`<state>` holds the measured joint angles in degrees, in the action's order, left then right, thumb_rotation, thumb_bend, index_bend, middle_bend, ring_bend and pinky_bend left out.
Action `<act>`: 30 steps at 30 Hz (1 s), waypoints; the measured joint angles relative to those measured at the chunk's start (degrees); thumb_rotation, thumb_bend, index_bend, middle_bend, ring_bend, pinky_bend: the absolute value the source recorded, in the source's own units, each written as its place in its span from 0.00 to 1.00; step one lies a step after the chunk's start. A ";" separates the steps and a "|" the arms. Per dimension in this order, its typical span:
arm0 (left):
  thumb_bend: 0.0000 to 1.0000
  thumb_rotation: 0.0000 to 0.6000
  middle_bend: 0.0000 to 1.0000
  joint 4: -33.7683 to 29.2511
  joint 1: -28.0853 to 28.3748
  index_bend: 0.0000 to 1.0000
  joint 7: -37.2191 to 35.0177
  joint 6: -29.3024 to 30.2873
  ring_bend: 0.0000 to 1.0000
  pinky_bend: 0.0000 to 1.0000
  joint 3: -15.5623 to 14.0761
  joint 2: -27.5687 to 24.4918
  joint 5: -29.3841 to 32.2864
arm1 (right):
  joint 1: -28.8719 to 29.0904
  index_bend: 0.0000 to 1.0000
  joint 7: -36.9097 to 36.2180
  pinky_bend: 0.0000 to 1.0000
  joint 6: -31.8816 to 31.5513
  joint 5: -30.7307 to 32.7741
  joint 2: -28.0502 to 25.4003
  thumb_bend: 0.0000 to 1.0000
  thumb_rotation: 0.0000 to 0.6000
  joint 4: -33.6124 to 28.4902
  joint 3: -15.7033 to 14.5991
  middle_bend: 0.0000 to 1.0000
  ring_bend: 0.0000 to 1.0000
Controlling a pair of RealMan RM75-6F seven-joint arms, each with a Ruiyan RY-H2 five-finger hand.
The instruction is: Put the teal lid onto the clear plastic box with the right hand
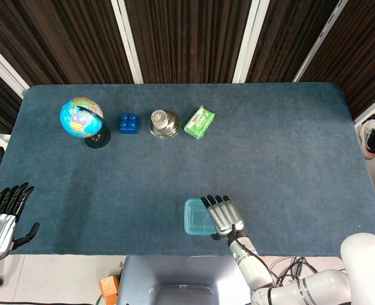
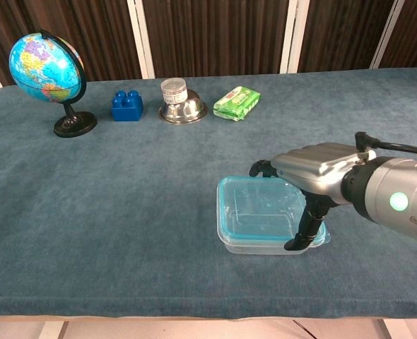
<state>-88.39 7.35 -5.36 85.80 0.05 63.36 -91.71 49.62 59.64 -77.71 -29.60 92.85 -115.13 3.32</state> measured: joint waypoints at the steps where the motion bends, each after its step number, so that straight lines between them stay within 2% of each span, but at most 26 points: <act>1: 0.33 1.00 0.03 0.01 -0.01 0.00 0.00 0.00 0.01 0.01 -0.01 0.00 0.00 | 0.05 0.10 0.03 0.19 0.15 0.11 -0.20 0.10 1.00 -0.16 0.01 0.22 0.17; 8: 0.33 1.00 0.03 0.02 -0.01 0.00 -0.07 -0.03 0.01 0.01 0.04 -0.01 0.09 | 0.37 0.00 0.31 0.18 0.51 0.27 -0.71 0.10 1.00 -0.59 -0.11 0.15 0.12; 30: 0.33 1.00 0.03 0.13 -0.18 0.00 -0.71 0.29 0.01 0.01 0.10 -0.17 0.08 | 1.33 0.00 1.24 0.11 0.02 0.65 -1.10 0.10 1.00 -1.44 -0.01 0.07 0.03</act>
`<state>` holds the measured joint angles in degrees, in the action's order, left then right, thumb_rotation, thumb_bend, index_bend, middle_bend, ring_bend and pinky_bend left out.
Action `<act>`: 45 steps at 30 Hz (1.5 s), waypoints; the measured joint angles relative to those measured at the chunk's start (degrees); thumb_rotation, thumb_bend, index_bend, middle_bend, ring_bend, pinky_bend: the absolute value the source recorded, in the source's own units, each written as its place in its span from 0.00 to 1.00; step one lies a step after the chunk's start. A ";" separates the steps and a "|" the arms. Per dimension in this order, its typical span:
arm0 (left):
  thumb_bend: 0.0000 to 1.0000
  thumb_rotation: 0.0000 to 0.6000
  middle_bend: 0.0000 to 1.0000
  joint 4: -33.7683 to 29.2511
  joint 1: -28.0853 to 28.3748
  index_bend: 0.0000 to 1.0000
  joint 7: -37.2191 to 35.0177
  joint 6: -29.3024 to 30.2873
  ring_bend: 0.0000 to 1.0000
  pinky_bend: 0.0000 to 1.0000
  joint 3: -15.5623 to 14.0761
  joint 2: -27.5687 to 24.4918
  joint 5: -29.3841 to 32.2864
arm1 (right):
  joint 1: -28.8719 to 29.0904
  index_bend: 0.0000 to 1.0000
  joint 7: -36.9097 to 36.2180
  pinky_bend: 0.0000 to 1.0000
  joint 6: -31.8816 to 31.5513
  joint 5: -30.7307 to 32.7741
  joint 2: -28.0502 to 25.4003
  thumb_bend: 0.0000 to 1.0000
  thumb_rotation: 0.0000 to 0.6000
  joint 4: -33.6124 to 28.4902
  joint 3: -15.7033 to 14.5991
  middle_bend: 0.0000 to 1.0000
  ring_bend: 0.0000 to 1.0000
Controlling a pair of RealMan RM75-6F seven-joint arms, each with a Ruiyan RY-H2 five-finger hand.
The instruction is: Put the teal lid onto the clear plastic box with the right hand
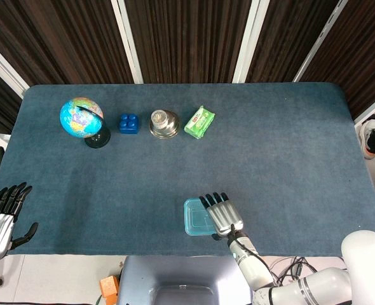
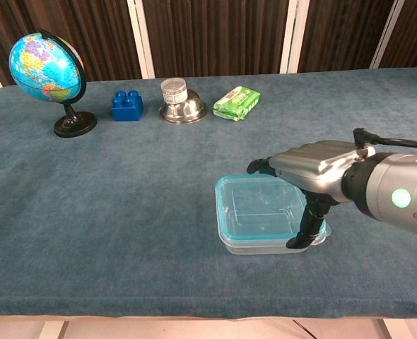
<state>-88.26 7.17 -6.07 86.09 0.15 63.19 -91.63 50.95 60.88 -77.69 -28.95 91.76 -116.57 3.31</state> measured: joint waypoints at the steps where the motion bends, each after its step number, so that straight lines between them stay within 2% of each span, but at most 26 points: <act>1: 0.33 1.00 0.03 0.01 -0.02 0.00 -0.05 0.04 0.01 0.01 0.00 0.00 -0.01 | 0.02 0.00 -0.01 0.11 0.06 0.11 -0.05 0.10 1.00 -0.01 -0.02 0.07 0.03; 45: 0.33 1.00 0.03 0.02 -0.06 0.00 0.04 0.02 0.01 0.01 0.10 0.06 0.11 | 0.57 0.00 -1.34 0.09 1.87 -0.60 -1.99 0.10 1.00 -0.88 -1.83 0.03 0.00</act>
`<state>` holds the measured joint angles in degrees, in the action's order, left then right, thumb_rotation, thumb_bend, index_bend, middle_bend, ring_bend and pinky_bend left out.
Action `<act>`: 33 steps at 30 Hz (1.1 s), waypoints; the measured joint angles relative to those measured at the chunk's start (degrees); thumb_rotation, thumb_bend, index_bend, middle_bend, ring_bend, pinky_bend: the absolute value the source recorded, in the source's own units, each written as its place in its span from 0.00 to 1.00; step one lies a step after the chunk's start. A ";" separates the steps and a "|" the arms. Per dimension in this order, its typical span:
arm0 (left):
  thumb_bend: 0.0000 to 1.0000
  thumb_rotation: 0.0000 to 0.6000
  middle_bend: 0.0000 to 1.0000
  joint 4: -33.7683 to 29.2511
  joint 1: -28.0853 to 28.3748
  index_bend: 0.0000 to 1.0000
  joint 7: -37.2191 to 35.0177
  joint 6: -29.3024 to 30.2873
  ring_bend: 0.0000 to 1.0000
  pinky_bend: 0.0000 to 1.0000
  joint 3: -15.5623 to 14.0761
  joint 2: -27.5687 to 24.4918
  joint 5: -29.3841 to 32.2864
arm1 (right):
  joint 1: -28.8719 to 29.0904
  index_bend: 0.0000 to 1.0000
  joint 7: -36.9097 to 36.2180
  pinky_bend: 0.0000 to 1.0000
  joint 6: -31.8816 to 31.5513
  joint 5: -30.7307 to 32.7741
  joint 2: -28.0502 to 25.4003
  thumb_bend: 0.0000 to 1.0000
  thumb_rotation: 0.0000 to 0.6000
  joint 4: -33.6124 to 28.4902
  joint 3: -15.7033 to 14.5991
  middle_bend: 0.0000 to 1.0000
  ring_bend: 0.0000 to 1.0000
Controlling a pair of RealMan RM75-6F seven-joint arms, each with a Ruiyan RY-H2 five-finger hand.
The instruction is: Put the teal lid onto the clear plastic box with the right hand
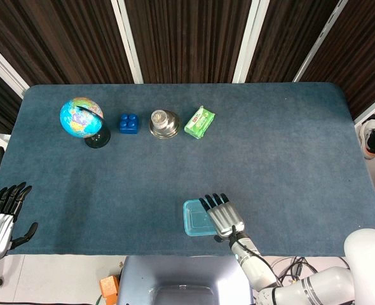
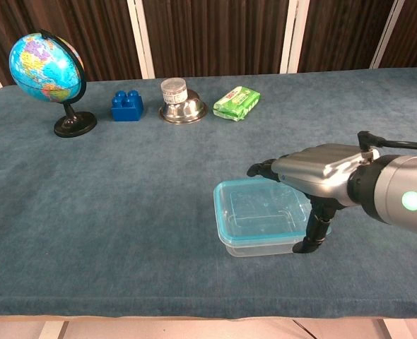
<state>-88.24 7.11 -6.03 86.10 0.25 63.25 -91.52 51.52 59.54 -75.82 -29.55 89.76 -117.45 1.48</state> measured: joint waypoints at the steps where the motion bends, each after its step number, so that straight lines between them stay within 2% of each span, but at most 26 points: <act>1: 0.33 1.00 0.03 -0.01 0.01 0.00 0.02 -0.03 0.01 0.01 0.00 -0.01 0.02 | -0.04 0.00 -0.05 0.09 -0.01 -0.22 -0.21 0.10 1.00 -0.17 -0.11 0.02 0.00; 9: 0.33 1.00 0.03 -0.07 -0.09 0.00 -0.06 0.12 0.02 0.01 0.08 -0.10 0.15 | -0.44 0.00 0.25 0.04 -0.50 -3.04 -3.13 0.10 1.00 -3.36 -2.01 0.00 0.00; 15: 0.33 1.00 0.03 -0.26 -0.12 0.00 0.18 0.06 0.02 0.01 0.08 -0.13 0.24 | -1.14 0.01 -0.08 0.00 -0.13 -7.31 -8.30 0.10 1.00 -7.27 -4.68 0.00 0.00; 23: 0.33 1.00 0.03 -0.38 -0.05 0.00 0.53 -0.21 0.02 0.01 0.20 -0.06 0.55 | -3.13 0.22 -5.92 0.00 5.43 -15.97 -14.15 0.14 1.00 -7.94 -9.07 0.00 0.00; 33: 0.33 1.00 0.03 -0.53 0.07 0.00 0.99 -0.48 0.02 0.01 0.12 0.05 0.44 | -6.95 0.26 -11.98 0.00 9.54 -26.95 -16.51 0.18 1.00 -4.66 -13.03 0.00 0.00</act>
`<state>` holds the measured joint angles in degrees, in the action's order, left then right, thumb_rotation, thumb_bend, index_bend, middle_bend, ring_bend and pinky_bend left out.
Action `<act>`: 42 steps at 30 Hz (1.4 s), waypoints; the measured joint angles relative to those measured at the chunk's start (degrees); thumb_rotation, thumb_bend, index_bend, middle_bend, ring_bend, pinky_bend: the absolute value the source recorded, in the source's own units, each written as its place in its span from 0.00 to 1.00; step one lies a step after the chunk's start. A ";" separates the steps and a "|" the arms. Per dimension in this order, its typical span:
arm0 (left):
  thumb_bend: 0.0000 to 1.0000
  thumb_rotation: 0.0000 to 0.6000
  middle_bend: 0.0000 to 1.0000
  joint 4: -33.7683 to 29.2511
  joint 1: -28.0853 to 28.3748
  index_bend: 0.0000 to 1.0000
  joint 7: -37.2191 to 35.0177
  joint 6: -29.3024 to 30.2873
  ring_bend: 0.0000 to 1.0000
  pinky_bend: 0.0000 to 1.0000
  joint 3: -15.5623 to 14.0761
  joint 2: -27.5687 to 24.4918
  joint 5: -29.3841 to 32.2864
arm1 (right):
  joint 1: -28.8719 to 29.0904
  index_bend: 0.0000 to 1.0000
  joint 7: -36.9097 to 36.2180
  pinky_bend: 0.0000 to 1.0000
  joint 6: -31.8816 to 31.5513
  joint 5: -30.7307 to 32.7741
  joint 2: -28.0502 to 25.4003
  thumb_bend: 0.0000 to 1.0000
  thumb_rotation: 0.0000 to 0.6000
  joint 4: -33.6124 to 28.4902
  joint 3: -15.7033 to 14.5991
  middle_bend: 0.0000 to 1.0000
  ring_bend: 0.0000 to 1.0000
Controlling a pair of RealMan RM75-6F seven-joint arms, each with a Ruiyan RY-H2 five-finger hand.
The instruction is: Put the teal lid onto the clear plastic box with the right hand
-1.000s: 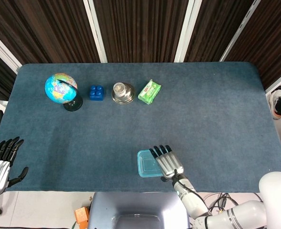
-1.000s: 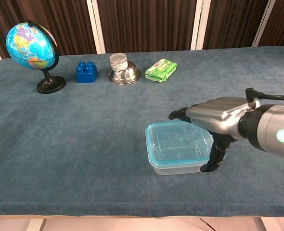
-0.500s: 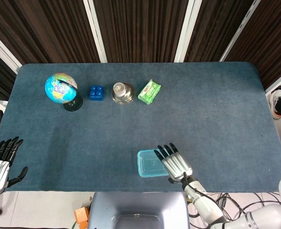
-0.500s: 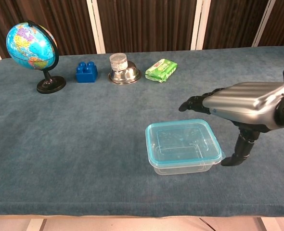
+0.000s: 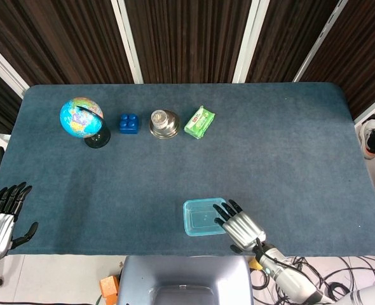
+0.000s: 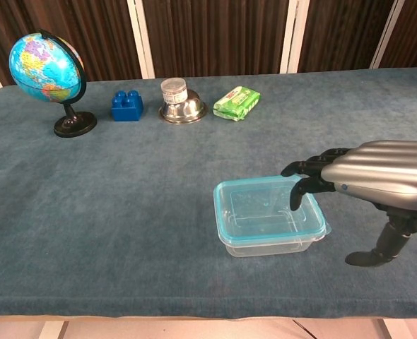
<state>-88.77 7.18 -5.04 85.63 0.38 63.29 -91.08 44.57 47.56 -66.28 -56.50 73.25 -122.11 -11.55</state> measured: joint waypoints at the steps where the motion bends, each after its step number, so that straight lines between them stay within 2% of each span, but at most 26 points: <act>1: 0.33 1.00 0.03 0.01 0.00 0.00 -0.03 0.00 0.02 0.01 0.00 -0.01 0.00 | -0.46 0.26 -0.20 0.00 0.07 -0.67 -0.21 0.18 1.00 0.22 -0.25 0.00 0.00; 26: 0.34 1.00 0.03 -0.01 -0.03 0.00 -0.04 -0.03 0.02 0.01 -0.09 -0.06 -0.06 | -3.53 0.27 0.25 0.00 3.25 -2.72 -0.57 0.18 1.00 2.26 -0.50 0.00 0.00; 42: 0.34 1.00 0.03 -0.01 0.00 0.00 0.02 -0.11 0.02 0.01 -0.08 -0.06 -0.03 | -4.14 0.27 0.65 0.00 4.31 -1.56 0.28 0.18 1.00 3.60 0.94 0.00 0.00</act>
<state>-88.78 7.18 -5.02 85.52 0.30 63.23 -91.11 40.43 48.21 -61.97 -58.06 73.53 -118.51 -10.61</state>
